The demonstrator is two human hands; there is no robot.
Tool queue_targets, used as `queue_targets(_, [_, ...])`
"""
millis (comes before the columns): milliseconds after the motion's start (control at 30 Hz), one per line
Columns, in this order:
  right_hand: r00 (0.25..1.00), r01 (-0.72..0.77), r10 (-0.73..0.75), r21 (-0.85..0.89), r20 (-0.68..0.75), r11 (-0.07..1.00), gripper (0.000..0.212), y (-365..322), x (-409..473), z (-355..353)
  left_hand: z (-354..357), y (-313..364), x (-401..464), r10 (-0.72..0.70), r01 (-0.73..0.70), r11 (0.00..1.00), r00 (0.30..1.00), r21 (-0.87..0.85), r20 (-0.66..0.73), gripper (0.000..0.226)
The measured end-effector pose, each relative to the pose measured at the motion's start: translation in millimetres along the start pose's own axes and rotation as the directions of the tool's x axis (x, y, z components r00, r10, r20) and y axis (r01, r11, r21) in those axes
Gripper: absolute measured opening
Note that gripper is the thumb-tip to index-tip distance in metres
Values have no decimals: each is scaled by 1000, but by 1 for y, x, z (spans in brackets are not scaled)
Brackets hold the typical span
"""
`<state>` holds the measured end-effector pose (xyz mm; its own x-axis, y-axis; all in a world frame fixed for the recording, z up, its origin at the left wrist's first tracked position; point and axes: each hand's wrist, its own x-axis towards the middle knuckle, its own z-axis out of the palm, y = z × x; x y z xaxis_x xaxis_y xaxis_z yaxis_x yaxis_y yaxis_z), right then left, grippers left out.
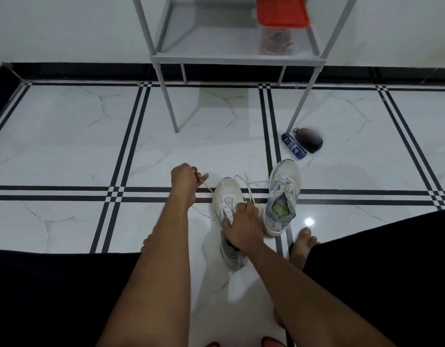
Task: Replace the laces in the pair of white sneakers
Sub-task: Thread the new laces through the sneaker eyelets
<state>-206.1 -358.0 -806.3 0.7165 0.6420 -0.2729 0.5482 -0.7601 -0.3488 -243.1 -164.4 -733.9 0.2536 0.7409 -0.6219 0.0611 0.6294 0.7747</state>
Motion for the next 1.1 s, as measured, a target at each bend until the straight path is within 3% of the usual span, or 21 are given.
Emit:
queue_targets(67, [999,-23,22,52,37,998,59,0,5,-1,3,-12,0,85,-101,929,995,357,60,23])
queue_targets(133, [998,-31,28,63,51,998,59,1,5,0,-3,-44,-1,132,-257,590,966,765,223,16])
queue_targets(167, [998,-21,18,46,53,999,59,0,5,1,-9,-63,0,118,-327,412,945,851,306,18])
queue_targets(233, [999,2,-3,15,54,1000,60,2,4,1,-17,-90,1,81,-379,258,925,889,371,16])
queue_targets(300, [998,9,-10,7,61,1000,60,3,5,0,-20,-101,0,149,-369,306,929,878,338,19])
queue_targets(333, [998,11,-11,6,62,1000,59,3,5,0,-17,-98,-1,169,-335,412,942,847,291,21])
queue_targets(367, [998,11,-11,7,59,1000,58,3,4,0,-13,-89,0,194,-285,578,958,765,211,22])
queue_targets(433, [999,4,-5,24,47,1000,58,2,3,1,-4,-59,0,123,-117,925,992,361,6,23])
queue_targets(500, [999,-1,0,37,48,999,59,1,4,0,-1,-30,0,-29,29,1000,999,3,-27,20])
queue_targets(567, [998,0,-3,50,61,999,59,2,6,-1,-1,-17,8,-37,28,983,998,182,43,19])
queue_targets(600, [998,-2,-2,62,68,998,60,3,6,-1,-2,-19,9,-13,-36,896,994,442,106,27])
queue_targets(667, [997,0,-7,86,79,996,66,4,5,-2,-6,-44,14,16,-204,554,972,807,235,33])
queue_targets(733, [997,16,-21,59,80,998,76,5,4,-2,-12,-71,1,24,-292,301,954,908,299,21])
queue_targets(800, [996,35,-35,2,77,999,81,6,2,-2,-16,-90,-6,143,-290,222,954,931,263,18])
queue_targets(867, [996,34,-33,-7,86,999,78,8,2,-2,-12,-87,-7,255,-320,296,934,900,248,21])
queue_targets(933, [995,29,-29,-7,96,1000,75,7,1,-3,-3,-61,-2,223,-242,693,968,679,117,22])
queue_targets(967, [995,27,-26,-12,97,1000,75,6,0,-4,1,-46,0,151,-152,888,988,434,38,29])
queue_targets(1000, [995,25,-24,-15,97,1000,74,5,0,-5,2,-32,0,34,-27,990,998,140,-49,32])
queue_targets(1033, [995,26,-24,-16,96,1000,73,4,0,-5,0,-20,0,-83,76,994,993,-78,-89,30])
queue_targets(1067, [995,27,-26,-14,93,1000,73,4,-1,-5,-2,-12,1,-126,113,986,987,-125,-97,26])
queue_targets(1100, [996,29,-27,-12,90,1000,72,3,-1,-5,-3,-9,4,-100,99,995,993,-14,-67,20])
